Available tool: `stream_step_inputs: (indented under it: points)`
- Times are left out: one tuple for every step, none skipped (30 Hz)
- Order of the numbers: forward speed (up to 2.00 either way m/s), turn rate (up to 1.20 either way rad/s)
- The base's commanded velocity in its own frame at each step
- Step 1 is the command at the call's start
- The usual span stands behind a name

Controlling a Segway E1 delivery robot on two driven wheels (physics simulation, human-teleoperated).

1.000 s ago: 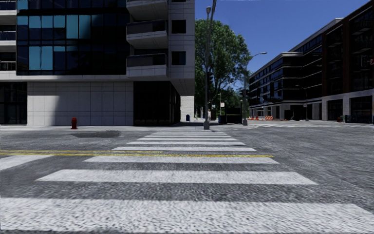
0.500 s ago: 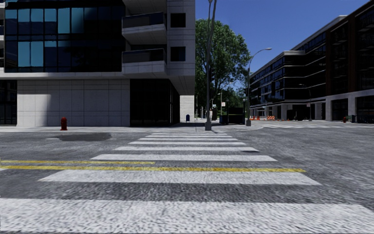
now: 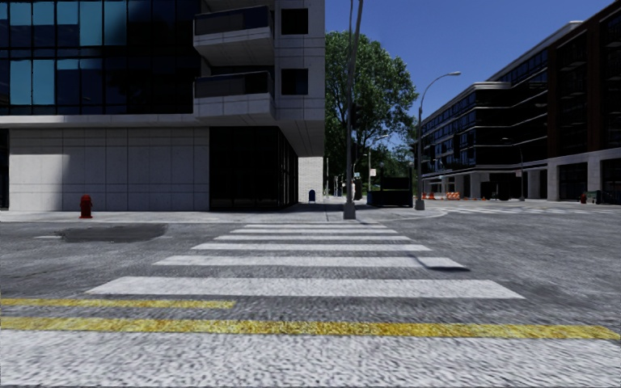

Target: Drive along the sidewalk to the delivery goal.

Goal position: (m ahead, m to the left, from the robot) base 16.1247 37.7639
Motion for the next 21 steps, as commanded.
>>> stream_step_inputs:
  points:
    - [2.0, 0.0]
    - [2.0, 0.0]
    - [2.0, 0.0]
    - [2.0, 0.0]
    - [2.0, 0.0]
    - [2.0, 0.0]
    - [2.0, 0.0]
    - [2.0, 0.0]
    - [2.0, 0.0]
    - [2.0, 0.0]
    - [2.0, 0.0]
    - [2.0, 0.0]
    - [2.0, 0.0]
    - [2.0, 0.0]
    - [2.0, 0.0]
    - [2.0, 0.0]
    - [2.0, 0.0]
    - [2.0, 0.0]
    - [2.0, 0.0]
    - [2.0, 0.0]
    - [2.0, 0.0]
